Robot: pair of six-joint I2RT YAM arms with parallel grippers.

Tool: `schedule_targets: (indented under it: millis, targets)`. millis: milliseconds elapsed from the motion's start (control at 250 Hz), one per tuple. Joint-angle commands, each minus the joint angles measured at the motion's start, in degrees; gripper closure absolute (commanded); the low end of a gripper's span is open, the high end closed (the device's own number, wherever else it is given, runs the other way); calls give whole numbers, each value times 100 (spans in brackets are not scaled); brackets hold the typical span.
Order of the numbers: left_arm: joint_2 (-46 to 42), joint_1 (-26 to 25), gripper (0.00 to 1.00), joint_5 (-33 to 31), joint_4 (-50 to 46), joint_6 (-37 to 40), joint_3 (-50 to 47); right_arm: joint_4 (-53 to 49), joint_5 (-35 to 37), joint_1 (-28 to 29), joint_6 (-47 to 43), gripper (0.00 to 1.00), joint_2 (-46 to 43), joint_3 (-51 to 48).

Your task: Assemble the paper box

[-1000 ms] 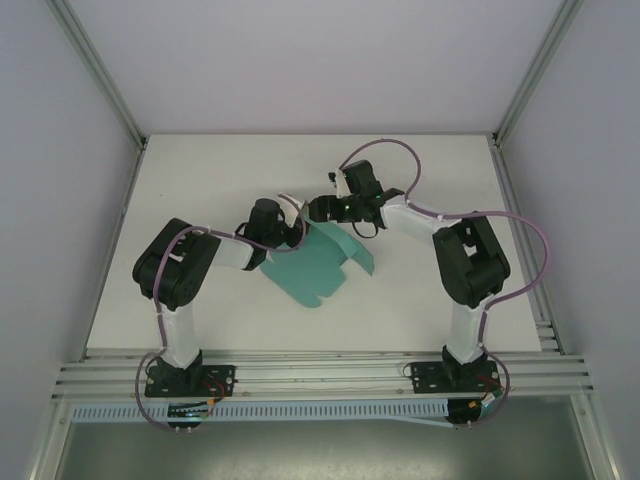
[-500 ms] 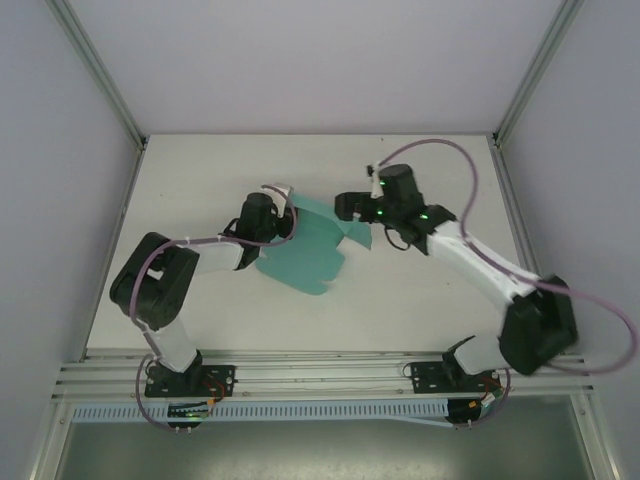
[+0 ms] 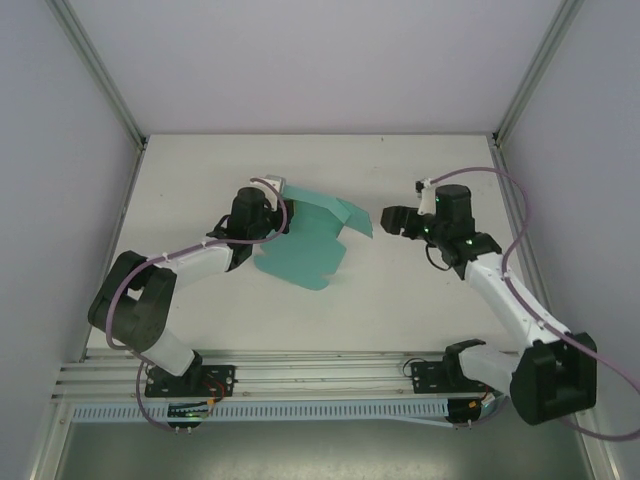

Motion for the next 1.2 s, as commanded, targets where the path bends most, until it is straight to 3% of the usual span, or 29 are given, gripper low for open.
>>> schedule_targets:
  millis: [0, 240, 556, 987, 1195]
  targets:
    - [-113, 4, 100, 121, -53, -117, 96, 369, -1437, 180, -398, 28, 415, 311]
    - [9, 8, 100, 71, -180, -82, 240, 304, -1679, 1012, -1190, 32, 1192, 770]
    - [66, 5, 100, 55, -378, -47, 340, 386, -610, 1594, -1423, 36, 1961, 1396]
    - [13, 4, 100, -143, -876, -130, 570, 575, 1092, 2246, -1676, 35, 2065, 1444]
    - [51, -4, 100, -273, -1189, -215, 754, 950, 1298, 2413, -1349, 35, 2443, 1643]
